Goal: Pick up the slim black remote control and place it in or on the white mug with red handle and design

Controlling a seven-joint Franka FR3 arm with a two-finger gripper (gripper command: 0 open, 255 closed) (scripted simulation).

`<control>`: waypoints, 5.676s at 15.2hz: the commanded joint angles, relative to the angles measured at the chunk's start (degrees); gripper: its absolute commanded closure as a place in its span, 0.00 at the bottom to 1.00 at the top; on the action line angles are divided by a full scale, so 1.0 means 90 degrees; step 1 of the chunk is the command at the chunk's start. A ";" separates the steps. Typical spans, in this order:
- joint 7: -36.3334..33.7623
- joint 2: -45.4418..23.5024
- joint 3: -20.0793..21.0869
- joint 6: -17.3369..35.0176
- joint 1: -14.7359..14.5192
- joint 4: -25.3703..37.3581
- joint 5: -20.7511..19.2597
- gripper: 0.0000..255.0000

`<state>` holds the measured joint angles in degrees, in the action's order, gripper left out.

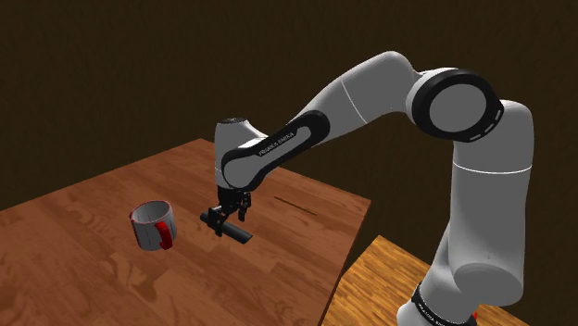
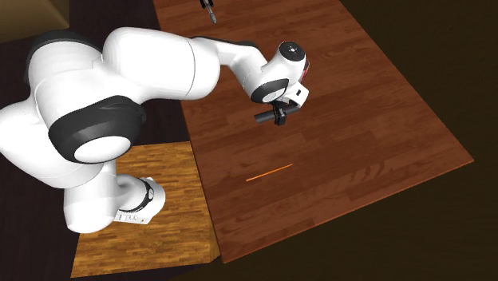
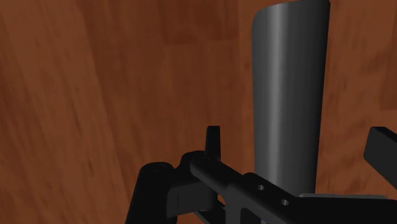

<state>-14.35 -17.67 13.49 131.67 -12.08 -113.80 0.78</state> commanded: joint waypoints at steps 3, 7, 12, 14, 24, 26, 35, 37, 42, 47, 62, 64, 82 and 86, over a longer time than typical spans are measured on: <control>0.0000 0.0000 0.0000 0.0002 0.0000 -0.0001 0.0000 1.00; 0.0004 -0.0011 -0.0003 0.0009 0.0003 0.0002 -0.0002 1.00; 0.0003 0.0050 0.0004 -0.0071 0.0004 0.0022 0.0012 1.00; 0.0010 0.0147 0.0014 -0.0218 0.0013 0.0074 0.0035 1.00; 0.0030 0.0569 0.0045 -0.0972 0.0049 0.0415 0.0132 1.00; 0.0031 0.0640 0.0049 -0.1126 0.0054 0.0501 0.0147 1.00; 0.0027 0.0898 0.0060 -0.1833 0.0072 0.0956 0.0199 1.00; 0.0023 0.0942 0.0062 -0.1993 0.0075 0.1073 0.0207 1.00; 0.0010 0.1029 0.0064 -0.2398 0.0080 0.1394 0.0221 1.00; -0.0384 0.0404 0.0178 -0.2703 -0.0162 0.2327 0.0027 1.00; -0.1424 -0.2800 0.0206 -0.3942 -0.1485 0.6780 -0.0753 1.00; -0.1424 -0.2754 0.0208 -0.3736 -0.1453 0.6525 -0.0747 1.00; -0.1422 -0.2696 0.0208 -0.3231 -0.1389 0.5955 -0.0743 0.00; -0.1398 -0.2762 0.0206 -0.3924 -0.1450 0.6722 -0.0745 0.00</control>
<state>-26.91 -42.81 15.30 98.04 -25.01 -54.67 -5.96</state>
